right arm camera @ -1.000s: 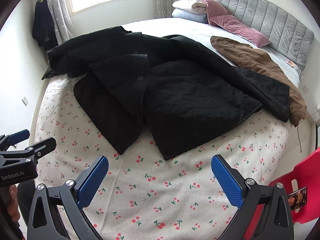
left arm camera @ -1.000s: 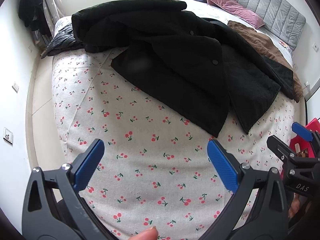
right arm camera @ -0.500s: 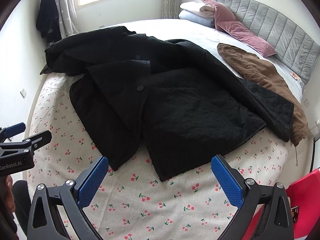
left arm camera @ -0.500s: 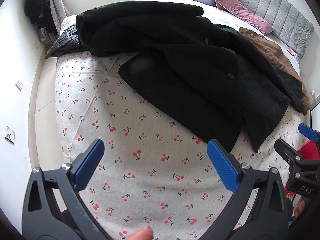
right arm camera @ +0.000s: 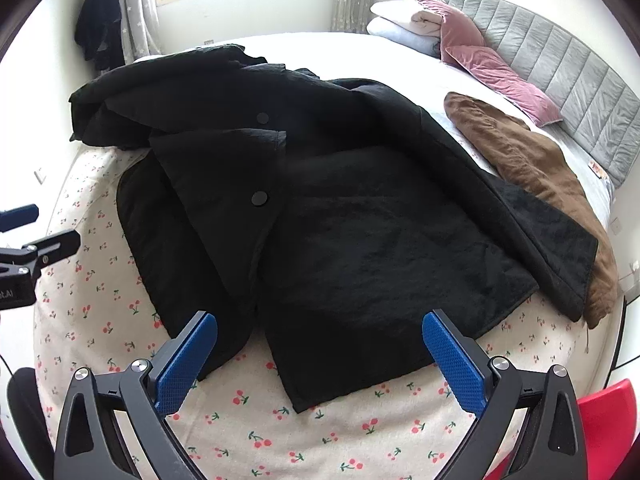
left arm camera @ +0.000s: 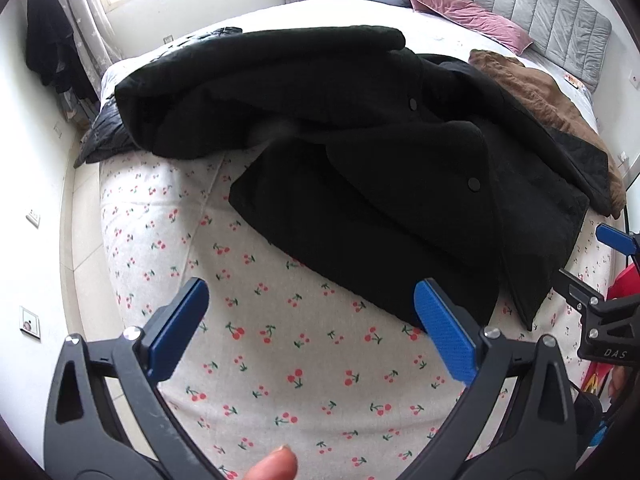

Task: Fold large clothes

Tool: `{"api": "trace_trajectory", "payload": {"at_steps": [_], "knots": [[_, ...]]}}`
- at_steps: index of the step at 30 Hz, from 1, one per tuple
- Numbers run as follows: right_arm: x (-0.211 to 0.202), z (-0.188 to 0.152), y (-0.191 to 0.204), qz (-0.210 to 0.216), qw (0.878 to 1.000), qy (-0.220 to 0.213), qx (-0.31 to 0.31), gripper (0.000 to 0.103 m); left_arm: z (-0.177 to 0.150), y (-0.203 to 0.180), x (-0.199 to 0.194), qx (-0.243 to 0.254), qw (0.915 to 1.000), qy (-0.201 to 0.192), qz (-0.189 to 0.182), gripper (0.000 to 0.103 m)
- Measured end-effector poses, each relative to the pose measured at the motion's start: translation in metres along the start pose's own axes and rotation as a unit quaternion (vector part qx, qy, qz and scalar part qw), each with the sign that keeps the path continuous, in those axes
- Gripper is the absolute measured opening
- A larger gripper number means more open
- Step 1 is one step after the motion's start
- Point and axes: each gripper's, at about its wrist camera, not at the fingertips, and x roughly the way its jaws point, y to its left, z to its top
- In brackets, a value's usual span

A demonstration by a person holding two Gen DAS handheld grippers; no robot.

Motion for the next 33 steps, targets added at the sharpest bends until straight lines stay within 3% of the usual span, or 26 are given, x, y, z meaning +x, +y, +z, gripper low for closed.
{"api": "trace_trajectory", "payload": {"at_steps": [5, 11, 16, 21, 27, 30, 33], "knots": [[0.006, 0.026, -0.014, 0.019, 0.999, 0.001, -0.03, 0.103, 0.044, 0.017, -0.009, 0.03, 0.9991, -0.03, 0.006, 0.102], [0.012, 0.098, -0.055, 0.058, 0.998, -0.005, -0.035, 0.103, 0.125, 0.059, -0.007, 0.033, 0.9983, -0.047, 0.005, 0.102], [0.042, 0.184, -0.082, 0.101, 0.995, -0.001, -0.018, 0.103, 0.207, 0.1, 0.047, 0.02, 0.9998, -0.002, -0.008, 0.102], [0.11, 0.274, -0.086, 0.131, 0.991, 0.015, -0.027, 0.103, 0.261, 0.128, 0.139, 0.004, 0.9951, 0.072, -0.067, 0.102], [0.222, 0.336, -0.095, 0.137, 0.99, 0.034, 0.016, 0.102, 0.24, 0.144, 0.232, -0.056, 0.9733, 0.172, -0.141, 0.097], [0.269, 0.337, -0.099, 0.17, 0.982, 0.056, 0.058, 0.101, 0.215, 0.141, 0.249, -0.042, 0.9709, 0.187, -0.144, 0.098], [0.299, 0.31, -0.079, 0.201, 0.973, 0.103, 0.046, 0.089, 0.196, 0.141, 0.249, -0.034, 0.9739, 0.158, -0.159, 0.098]]}}
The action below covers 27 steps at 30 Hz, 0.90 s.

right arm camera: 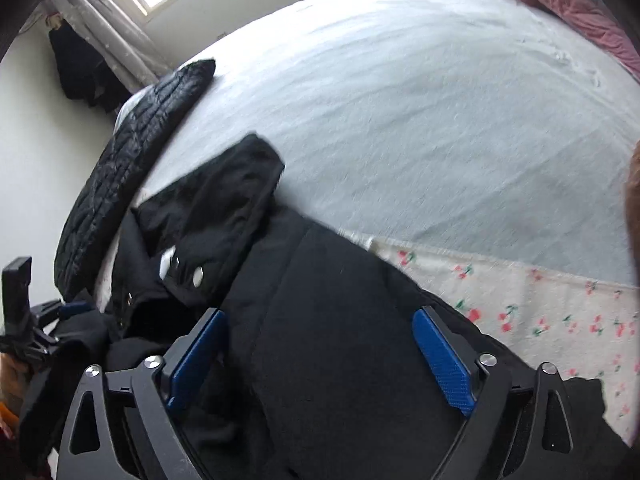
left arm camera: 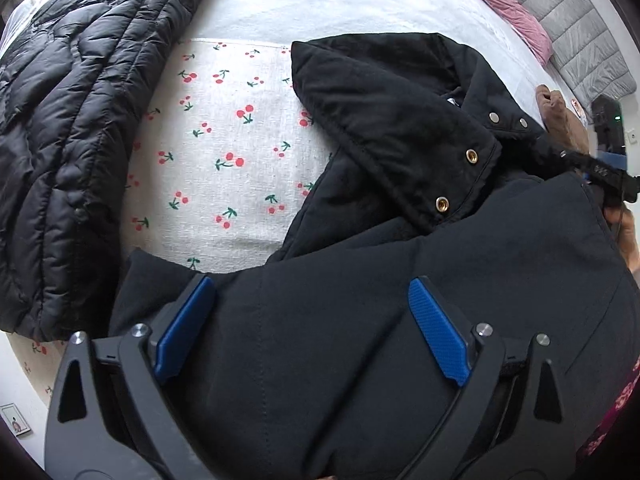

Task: Fold large clothes

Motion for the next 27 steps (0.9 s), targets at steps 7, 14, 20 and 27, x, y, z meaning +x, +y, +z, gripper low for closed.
{"api": "trace_trajectory", "payload": {"at_steps": [7, 14, 20, 27], "knots": [[-0.016, -0.042, 0.038, -0.081, 0.991, -0.069, -0.083, 0.011, -0.028, -0.012, -0.008, 0.001, 0.9992, -0.026, -0.031, 0.095], [-0.094, -0.049, 0.092, -0.231, 0.93, -0.234, -0.166, 0.009, 0.001, -0.016, -0.023, -0.023, 0.9975, -0.02, -0.065, 0.095], [-0.179, -0.009, 0.058, -0.346, 0.863, -0.363, -0.061, 0.011, 0.032, -0.057, -0.096, 0.004, 0.9864, -0.142, -0.083, 0.095], [-0.197, -0.012, -0.012, -0.272, 0.914, -0.3, 0.027, 0.071, 0.011, -0.079, -0.094, 0.035, 0.9856, -0.153, -0.063, 0.098]]}}
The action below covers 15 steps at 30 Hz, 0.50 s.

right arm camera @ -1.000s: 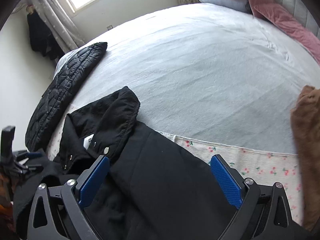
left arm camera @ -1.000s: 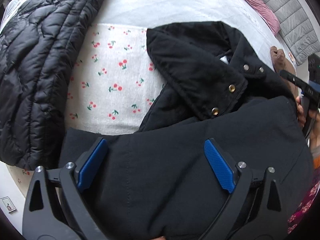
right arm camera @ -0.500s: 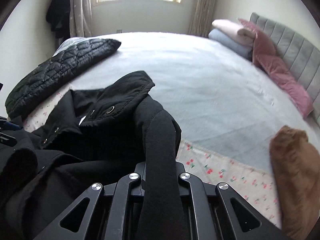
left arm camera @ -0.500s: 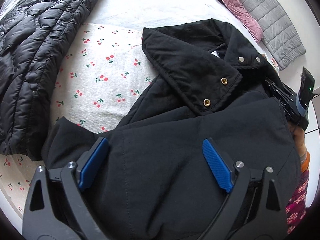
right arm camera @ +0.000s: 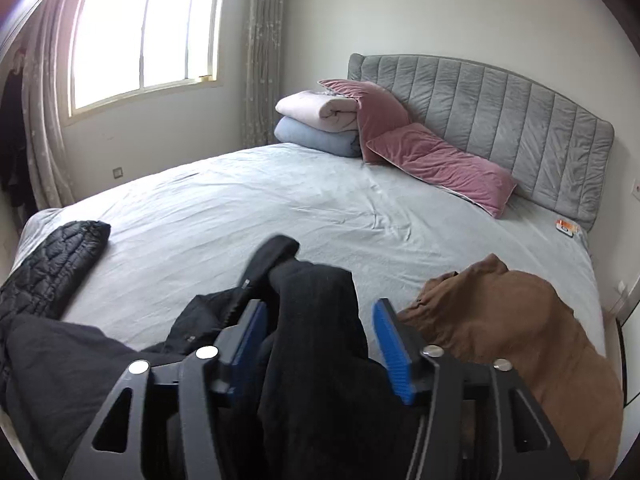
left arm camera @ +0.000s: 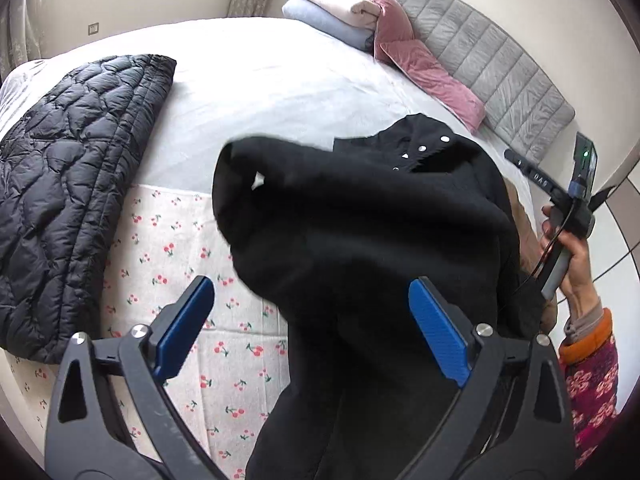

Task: Fold large clothes

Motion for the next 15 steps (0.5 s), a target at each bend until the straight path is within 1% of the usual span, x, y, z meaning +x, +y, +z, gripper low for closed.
{"api": "trace_trajectory", "payload": {"at_steps": [1, 3, 4, 6, 8, 10, 13, 14, 15], "knots": [[-0.01, -0.006, 0.0, 0.003, 1.0, 0.0, -0.019, 0.072, -0.011, -0.004, 0.004, 0.007, 0.9999, 0.014, 0.003, 0.098], [-0.031, -0.02, 0.001, 0.015, 0.998, 0.015, -0.063, 0.072, -0.039, -0.004, 0.013, 0.015, 0.9991, 0.039, 0.009, 0.098], [-0.041, -0.031, 0.002, 0.021, 0.996, 0.025, -0.078, 0.072, -0.054, -0.006, 0.014, 0.018, 0.9986, 0.05, 0.006, 0.098], [-0.066, -0.054, -0.004, 0.045, 0.993, 0.04, -0.098, 0.072, -0.081, -0.008, 0.019, 0.022, 0.9972, 0.071, -0.007, 0.098], [-0.096, -0.077, -0.012, 0.066, 0.991, 0.053, -0.103, 0.073, -0.105, -0.008, 0.023, 0.023, 0.9958, 0.088, -0.016, 0.098], [-0.12, -0.103, -0.028, 0.09, 0.989, 0.072, -0.097, 0.074, -0.125, -0.005, 0.028, 0.026, 0.9941, 0.104, -0.017, 0.098], [-0.144, -0.146, -0.058, 0.121, 0.984, 0.103, -0.075, 0.075, -0.15, 0.0, 0.035, 0.023, 0.992, 0.121, -0.031, 0.097], [-0.149, -0.159, -0.068, 0.127, 0.983, 0.116, -0.067, 0.075, -0.157, 0.001, 0.036, 0.016, 0.9913, 0.125, -0.038, 0.095], [-0.151, -0.175, -0.079, 0.13, 0.981, 0.128, -0.058, 0.075, -0.163, 0.001, 0.036, 0.012, 0.9912, 0.124, -0.042, 0.09]]}}
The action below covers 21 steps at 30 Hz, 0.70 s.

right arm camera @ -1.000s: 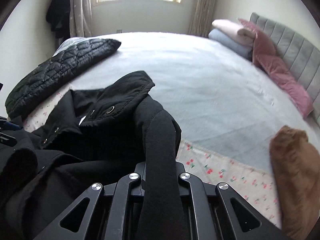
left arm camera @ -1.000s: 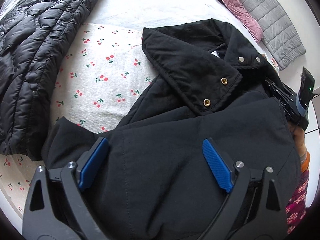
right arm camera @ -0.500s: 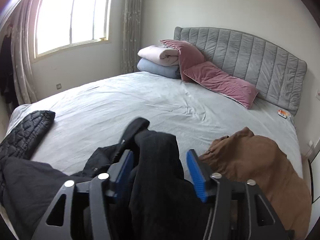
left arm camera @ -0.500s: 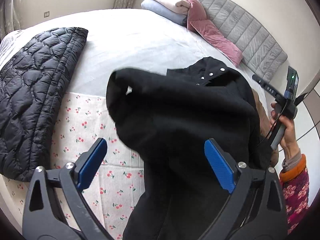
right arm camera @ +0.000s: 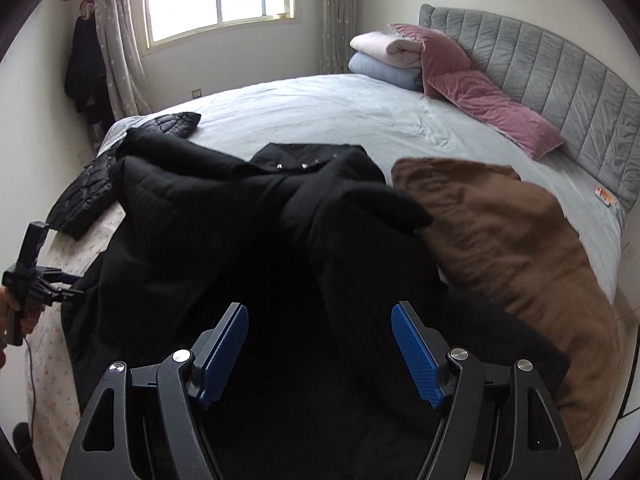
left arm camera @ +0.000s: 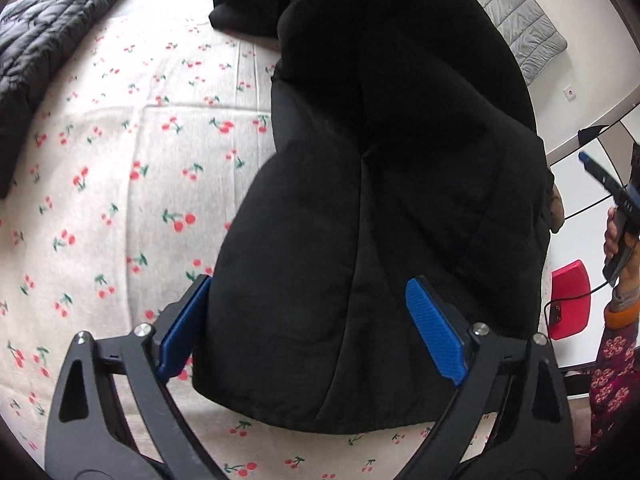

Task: Fold large clothes

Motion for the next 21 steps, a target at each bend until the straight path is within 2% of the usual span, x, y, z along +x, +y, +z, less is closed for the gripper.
{"api": "trace_trajectory", "payload": {"at_steps": [2, 4, 5, 6, 7, 9, 10, 12, 14, 16, 17, 18, 21], "knots": [[0.002, -0.035, -0.017, 0.015, 0.999, 0.026, 0.024, 0.075, -0.011, -0.006, -0.001, 0.007, 0.9999, -0.013, 0.006, 0.079], [0.012, -0.064, -0.036, 0.03, 0.996, 0.059, 0.054, 0.075, -0.022, -0.015, -0.003, 0.017, 0.9998, -0.008, 0.001, 0.046], [0.017, -0.077, -0.046, 0.028, 0.995, 0.074, 0.068, 0.075, -0.027, -0.018, -0.004, 0.014, 0.9999, -0.006, -0.003, 0.037], [0.021, -0.089, -0.055, 0.019, 0.993, 0.084, 0.08, 0.075, -0.032, -0.02, -0.006, 0.002, 1.0, -0.003, -0.009, 0.022], [0.026, -0.099, -0.064, 0.001, 0.991, 0.095, 0.089, 0.075, -0.036, -0.021, -0.009, -0.018, 0.9998, 0.001, -0.007, 0.017], [0.036, -0.109, -0.085, -0.056, 0.985, 0.115, 0.111, 0.075, -0.046, -0.027, -0.02, -0.051, 0.9987, 0.003, -0.006, 0.011], [0.041, -0.112, -0.096, -0.07, 0.982, 0.121, 0.127, 0.075, -0.053, -0.033, -0.03, -0.055, 0.9984, -0.003, -0.011, 0.01], [0.053, -0.117, -0.115, -0.059, 0.976, 0.128, 0.164, 0.075, -0.071, -0.047, -0.054, -0.055, 0.9979, -0.022, -0.026, 0.009], [0.068, -0.12, -0.123, -0.025, 0.971, 0.137, 0.193, 0.074, -0.093, -0.059, -0.083, -0.057, 0.9964, -0.047, -0.042, 0.008], [0.079, -0.123, -0.118, 0.014, 0.971, 0.133, 0.201, 0.039, -0.116, -0.069, -0.116, -0.064, 0.9933, -0.073, -0.062, 0.008], [0.08, -0.123, -0.112, 0.011, 0.973, 0.126, 0.193, 0.029, -0.127, -0.073, -0.131, -0.067, 0.9913, -0.087, -0.073, 0.008], [0.077, -0.12, -0.104, 0.016, 0.976, 0.117, 0.183, 0.012, -0.138, -0.077, -0.147, -0.072, 0.9886, -0.1, -0.086, 0.008], [0.046, -0.107, -0.08, 0.062, 0.98, 0.086, 0.166, 0.01, -0.162, -0.088, -0.181, -0.084, 0.9821, -0.133, -0.104, 0.007]]}}
